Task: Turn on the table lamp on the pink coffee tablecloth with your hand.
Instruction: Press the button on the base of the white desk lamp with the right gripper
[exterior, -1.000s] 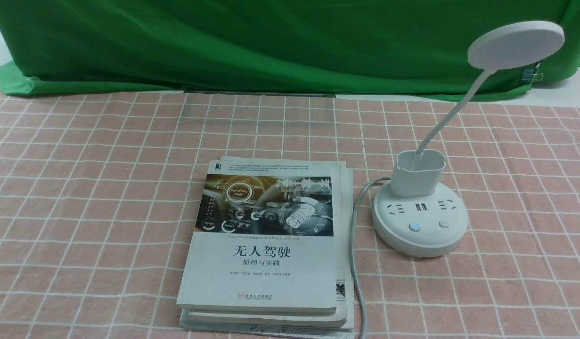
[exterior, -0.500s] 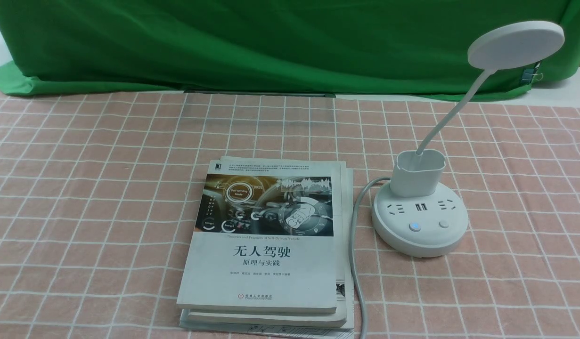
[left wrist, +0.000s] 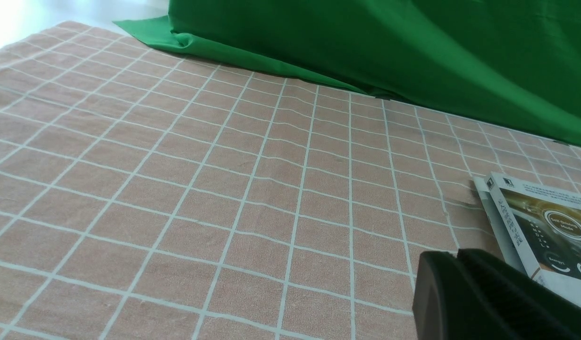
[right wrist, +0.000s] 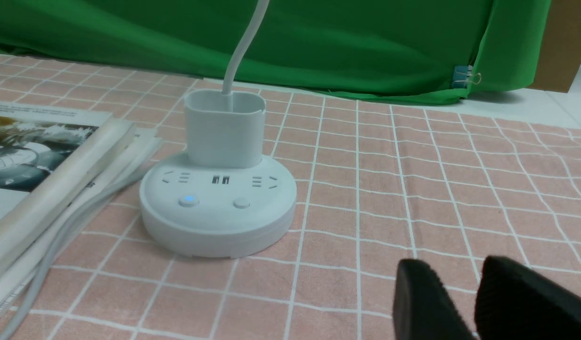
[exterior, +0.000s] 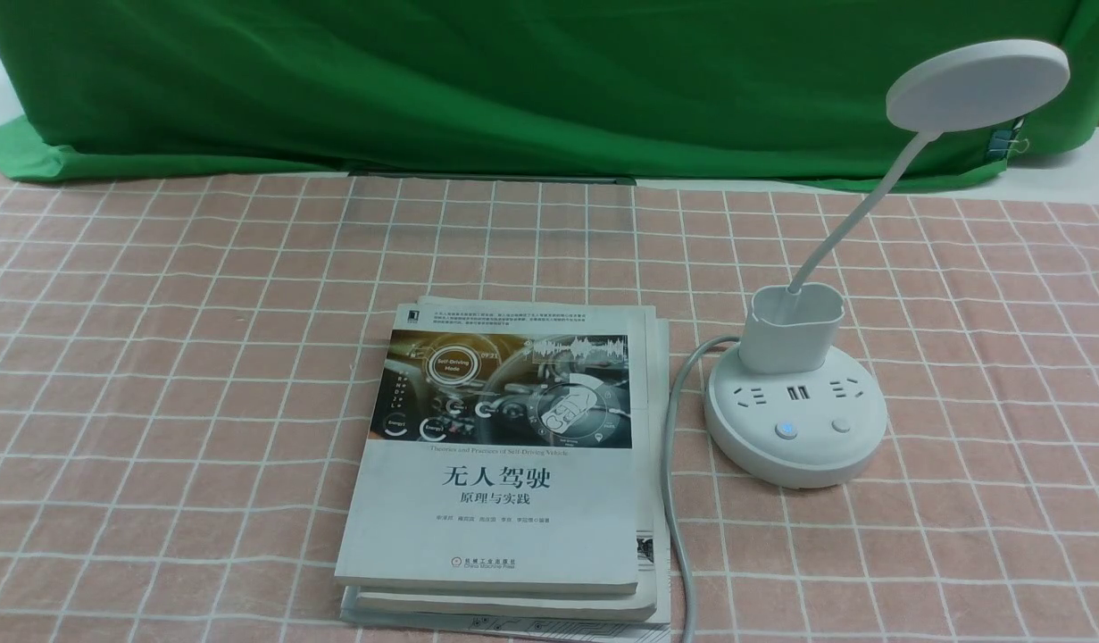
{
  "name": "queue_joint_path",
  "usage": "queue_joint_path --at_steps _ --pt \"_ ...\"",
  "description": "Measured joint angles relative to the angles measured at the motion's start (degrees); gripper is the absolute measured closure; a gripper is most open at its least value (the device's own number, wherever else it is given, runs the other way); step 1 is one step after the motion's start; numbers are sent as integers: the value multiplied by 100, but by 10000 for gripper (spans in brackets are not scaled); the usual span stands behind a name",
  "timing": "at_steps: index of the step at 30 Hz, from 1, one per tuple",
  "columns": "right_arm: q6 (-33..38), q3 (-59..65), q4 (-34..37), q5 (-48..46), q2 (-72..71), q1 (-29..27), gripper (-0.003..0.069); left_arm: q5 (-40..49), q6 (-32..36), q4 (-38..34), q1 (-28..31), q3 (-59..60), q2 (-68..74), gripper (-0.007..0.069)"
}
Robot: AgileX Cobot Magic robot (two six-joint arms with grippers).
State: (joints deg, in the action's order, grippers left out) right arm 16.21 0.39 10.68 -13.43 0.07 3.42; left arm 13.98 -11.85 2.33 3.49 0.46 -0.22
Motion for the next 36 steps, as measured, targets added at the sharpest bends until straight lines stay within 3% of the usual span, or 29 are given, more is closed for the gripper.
queue_joint_path --at_steps 22,25,32,36 --pt "-31 0 6 67 0 0 419 0 0 0 0 0 0 606" --pt "-475 0 285 248 0 0 419 0 0 0 0 0 0 606" --pt "-2644 0 833 1429 0 0 421 0 2 0 0 0 0 606" --pt "-2944 0 844 1734 0 0 438 0 2 0 0 0 0 606"
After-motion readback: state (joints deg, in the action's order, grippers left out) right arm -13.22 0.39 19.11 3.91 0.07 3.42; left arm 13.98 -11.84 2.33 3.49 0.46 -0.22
